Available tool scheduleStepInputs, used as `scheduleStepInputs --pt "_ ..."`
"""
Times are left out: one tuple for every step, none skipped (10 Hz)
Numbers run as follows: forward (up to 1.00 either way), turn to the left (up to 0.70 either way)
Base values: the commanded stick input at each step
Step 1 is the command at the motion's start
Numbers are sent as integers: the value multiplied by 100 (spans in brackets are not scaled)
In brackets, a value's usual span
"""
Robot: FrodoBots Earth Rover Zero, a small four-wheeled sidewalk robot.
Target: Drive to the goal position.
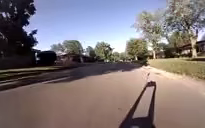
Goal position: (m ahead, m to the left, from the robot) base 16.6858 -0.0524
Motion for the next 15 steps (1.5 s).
scheduleStepInputs --pt "100 0" --pt "100 0" --pt "100 0" --pt "100 0" --pt "100 0" --pt "100 0" --pt "100 0" --pt "100 0" --pt "100 0" --pt "100 0" --pt "100 0" --pt "100 0" --pt "100 0" --pt "100 0" --pt "100 0"
